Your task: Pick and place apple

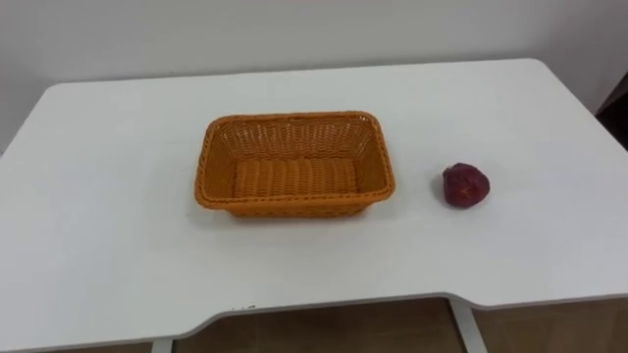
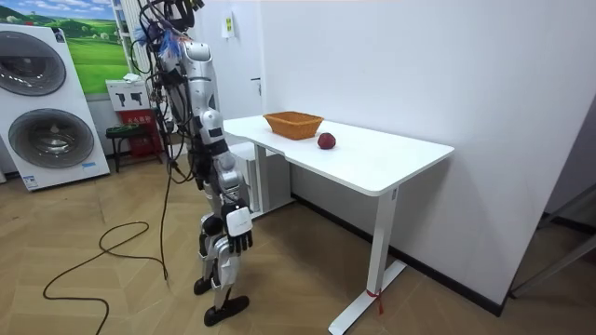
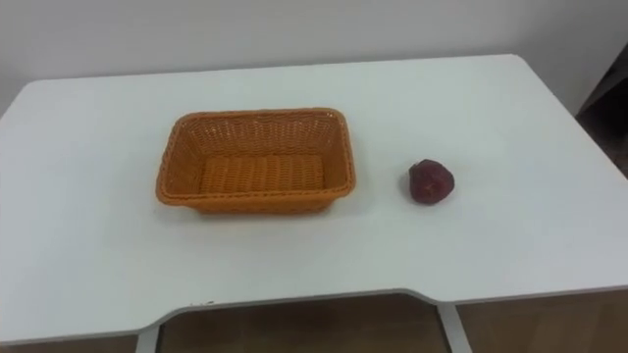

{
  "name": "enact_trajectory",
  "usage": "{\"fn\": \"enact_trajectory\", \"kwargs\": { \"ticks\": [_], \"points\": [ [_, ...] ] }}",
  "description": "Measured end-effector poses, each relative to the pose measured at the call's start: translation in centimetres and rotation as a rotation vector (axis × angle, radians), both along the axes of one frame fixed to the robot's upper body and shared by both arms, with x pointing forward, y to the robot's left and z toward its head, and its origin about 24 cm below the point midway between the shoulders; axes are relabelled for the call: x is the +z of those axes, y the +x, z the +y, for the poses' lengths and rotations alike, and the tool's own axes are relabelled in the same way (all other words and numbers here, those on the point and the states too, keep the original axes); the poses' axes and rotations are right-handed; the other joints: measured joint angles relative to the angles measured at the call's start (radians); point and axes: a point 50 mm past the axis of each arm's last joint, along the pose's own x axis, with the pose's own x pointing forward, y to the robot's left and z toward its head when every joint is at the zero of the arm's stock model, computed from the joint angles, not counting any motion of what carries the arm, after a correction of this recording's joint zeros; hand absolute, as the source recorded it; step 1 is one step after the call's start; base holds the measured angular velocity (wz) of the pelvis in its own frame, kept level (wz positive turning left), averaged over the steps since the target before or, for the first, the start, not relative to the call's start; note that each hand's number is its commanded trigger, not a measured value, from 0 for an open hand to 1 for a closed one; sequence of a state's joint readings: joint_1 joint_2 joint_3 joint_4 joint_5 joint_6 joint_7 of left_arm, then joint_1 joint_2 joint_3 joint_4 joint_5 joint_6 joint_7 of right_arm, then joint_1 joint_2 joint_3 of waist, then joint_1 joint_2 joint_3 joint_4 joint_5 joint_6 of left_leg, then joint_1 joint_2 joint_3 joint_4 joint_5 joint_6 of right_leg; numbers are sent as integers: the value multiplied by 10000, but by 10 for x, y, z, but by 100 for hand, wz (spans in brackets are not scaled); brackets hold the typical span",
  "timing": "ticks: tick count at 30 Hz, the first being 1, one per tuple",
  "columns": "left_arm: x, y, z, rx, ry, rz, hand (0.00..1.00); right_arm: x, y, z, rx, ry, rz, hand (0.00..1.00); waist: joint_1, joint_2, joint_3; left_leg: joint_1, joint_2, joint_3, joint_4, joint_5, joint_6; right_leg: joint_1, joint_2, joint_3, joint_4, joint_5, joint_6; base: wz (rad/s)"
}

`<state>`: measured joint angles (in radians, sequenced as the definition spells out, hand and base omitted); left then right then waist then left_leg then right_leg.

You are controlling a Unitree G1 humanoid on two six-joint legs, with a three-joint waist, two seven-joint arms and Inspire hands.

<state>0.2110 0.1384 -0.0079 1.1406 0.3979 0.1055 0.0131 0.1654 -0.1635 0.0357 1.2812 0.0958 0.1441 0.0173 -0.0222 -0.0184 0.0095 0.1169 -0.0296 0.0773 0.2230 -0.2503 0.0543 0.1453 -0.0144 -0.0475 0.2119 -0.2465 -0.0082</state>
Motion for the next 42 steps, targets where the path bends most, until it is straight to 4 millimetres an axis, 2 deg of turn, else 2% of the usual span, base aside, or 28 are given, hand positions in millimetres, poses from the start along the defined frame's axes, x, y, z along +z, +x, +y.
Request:
{"fn": "enact_trajectory", "kwargs": {
  "ticks": [1, 2, 4, 5, 6, 8, 10, 14, 18, 22, 24, 26, 30, 32, 36, 39, 42],
  "points": [
    [0, -3, 0, 160, 16, -9, 0, 1, 0, -3, -645, -268, -209, 0, -3, 60, -5, 0, 11, 40, -16, 1, 0, -59, 8, 49, 94, 0, 0, -11],
    [0, -3, 0, 355, 71, -130, 0, 2, -1, -6, -1417, -586, -418, 0, -39, 48, 39, 0, 7, 45, -24, 1, 1, -70, 7, 65, 102, 0, 0, -12],
    [1, -3, 3, 732, 224, -422, 0, 6, 9, -17, -3902, -1335, -1412, 0, -156, 58, 53, -8, 6, 124, -32, 2, 3, -62, 16, 161, 111, 2, 2, -14],
    [2, -6, 6, 1010, 416, -516, 0, 10, 24, -27, -5840, -1821, -2519, 0, -276, 82, 45, -3, 9, 200, -16, 2, 3, -75, 20, 176, 112, 10, 9, -13],
    [3, -7, 8, 1159, 523, -602, 0, 12, 31, -32, -6740, -1997, -3074, 0, -341, 86, 43, 6, 7, 201, -14, 2, 4, -95, 20, 182, 100, 15, 16, -5],
    [5, -9, 15, 1610, 893, -951, 0, 22, 51, -47, -9872, -2309, -4803, 0, -523, 82, 18, 64, 4, 194, -10, -1, 8, -55, 17, 158, 91, 29, 31, 0],
    [6, -11, 20, 1889, 1062, -1125, 0, 29, 61, -56, -11660, -2448, -5695, 0, -544, 104, -18, 95, -1, 193, -7, -4, 11, -19, 20, 151, 83, 29, 31, 0],
    [8, -17, 25, 2169, 1461, -1202, 0, 46, 73, -73, -13679, -3453, -6590, 0, -569, 85, -67, 66, -35, 245, 5, -9, 15, -46, 18, 155, 30, 27, 31, 0],
    [10, -17, 27, 2168, 1624, -1338, 0, 58, 77, -84, -14540, -4625, -6656, 0, -613, 27, -102, 3, -32, 236, -2, -6, 18, -37, 26, 144, -60, 46, 40, 2],
    [11, -16, 29, 2136, 1648, -1403, 0, 78, 92, -94, -14915, -5352, -7249, 0, -612, 19, -103, -79, -61, 236, -5, -4, 19, -79, 28, 157, -42, 57, 42, 0],
    [11, -12, 29, 2085, 1641, -1510, 0, 93, 104, -98, -14867, -5632, -7952, 0, -601, 16, -109, -188, -60, 244, 5, -3, 19, -238, 29, 163, -15, 57, 42, 0],
    [11, -8, 29, 2043, 1673, -1602, 0, 115, 119, -102, -14484, -6188, -8983, 0, -542, -9, -112, -280, -51, 244, 13, -1, 19, -351, 42, 163, 36, 67, 39, 0],
    [11, -7, 27, 1650, 1598, -1616, 0, 144, 140, -106, -13565, -7519, -10321, 0, -549, -50, -113, -432, -66, 104, 56, 2, 20, -412, 42, 142, 87, 72, 41, 6],
    [11, -6, 28, 1611, 1597, -1633, 0, 162, 149, -107, -12898, -8348, -11089, 0, -552, -62, -128, -511, -78, 55, 107, 6, 23, -426, 23, 35, 67, 77, 44, 12],
    [11, -5, 26, 1254, 1525, -1631, 0, 195, 169, -101, -11234, -8864, -12949, 0, -429, -38, -101, -468, -75, 97, 113, 17, 25, -491, 18, 51, 72, 81, 43, 0],
    [11, 2, 25, 778, 1435, -1691, 0, 213, 183, -93, -9598, -9137, -14157, 0, -337, -49, -95, -445, -64, 86, 115, 24, 19, -471, 26, 49, 78, 87, 35, 0],
    [10, 7, 23, 598, 1278, -1744, 0, 220, 189, -89, -8417, -9299, -14748, 0, -239, -52, -86, -449, -58, 91, 134, 26, 18, -466, 27, 49, 91, 91, 32, 0]
  ]
}}
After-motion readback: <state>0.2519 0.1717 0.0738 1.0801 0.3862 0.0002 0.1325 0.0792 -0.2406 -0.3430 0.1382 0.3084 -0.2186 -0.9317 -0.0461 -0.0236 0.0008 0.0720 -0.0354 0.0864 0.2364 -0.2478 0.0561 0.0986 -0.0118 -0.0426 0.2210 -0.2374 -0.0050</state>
